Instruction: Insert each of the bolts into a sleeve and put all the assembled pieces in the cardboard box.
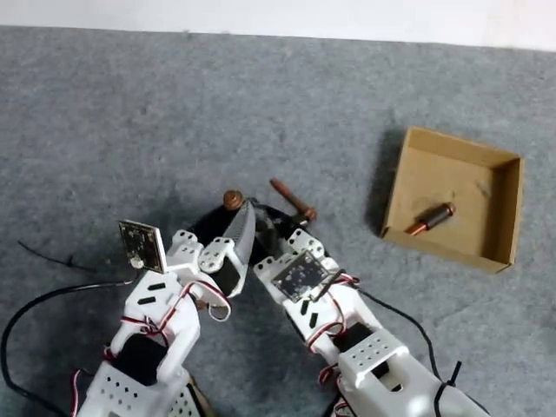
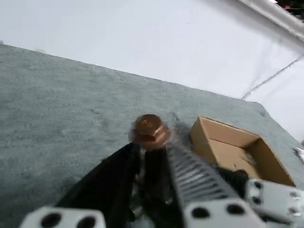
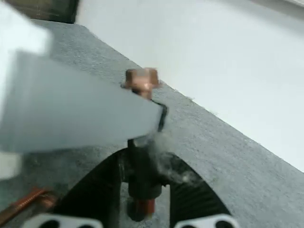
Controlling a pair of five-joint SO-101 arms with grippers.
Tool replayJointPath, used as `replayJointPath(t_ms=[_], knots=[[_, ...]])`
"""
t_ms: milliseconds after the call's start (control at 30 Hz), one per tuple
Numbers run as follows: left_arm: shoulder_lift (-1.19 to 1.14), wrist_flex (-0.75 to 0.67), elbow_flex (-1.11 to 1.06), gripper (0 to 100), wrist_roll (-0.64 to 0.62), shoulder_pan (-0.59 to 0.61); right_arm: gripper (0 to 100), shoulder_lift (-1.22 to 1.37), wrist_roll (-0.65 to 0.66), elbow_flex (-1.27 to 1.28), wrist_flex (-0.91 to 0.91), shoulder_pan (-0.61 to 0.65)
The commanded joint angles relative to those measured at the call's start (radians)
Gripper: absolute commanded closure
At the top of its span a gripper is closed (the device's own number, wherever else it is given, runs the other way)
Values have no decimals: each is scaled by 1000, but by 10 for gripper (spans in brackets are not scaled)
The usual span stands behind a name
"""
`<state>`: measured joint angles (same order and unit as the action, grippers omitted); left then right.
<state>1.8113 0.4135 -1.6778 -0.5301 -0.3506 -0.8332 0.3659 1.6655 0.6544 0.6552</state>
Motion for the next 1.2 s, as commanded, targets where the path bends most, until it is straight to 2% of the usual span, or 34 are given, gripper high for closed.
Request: replayJointPath(t_ms=[0,133,267,367,600,700,767,833,933,1033,1167], knots=[[19,-9,-18,683,-2,13,994,-27,-8,88,42,-47],[21,-17,-18,556,-9,64,994,-27,-12,88,42,-73],[21,-58,2,551,-180,237,994,-27,-12,88,42,-93],[21,-89,7,551,-256,334,994,-27,-12,88,42,-122],[21,-101,-5,551,-272,344,994,-27,-14,53,39,-240],[21,-100,-16,551,-272,344,994,-27,-15,15,39,-335],[21,-100,-18,551,-272,344,994,-22,-83,-21,35,-433],[21,-98,-18,551,-272,344,994,-16,-238,-87,-30,-541],[21,-98,-18,551,-272,344,994,-13,-390,-282,-303,-667],[21,-98,-18,551,-272,344,994,51,-399,-496,-530,-719],[21,-98,-18,551,-272,344,994,275,-399,-746,-539,-769]])
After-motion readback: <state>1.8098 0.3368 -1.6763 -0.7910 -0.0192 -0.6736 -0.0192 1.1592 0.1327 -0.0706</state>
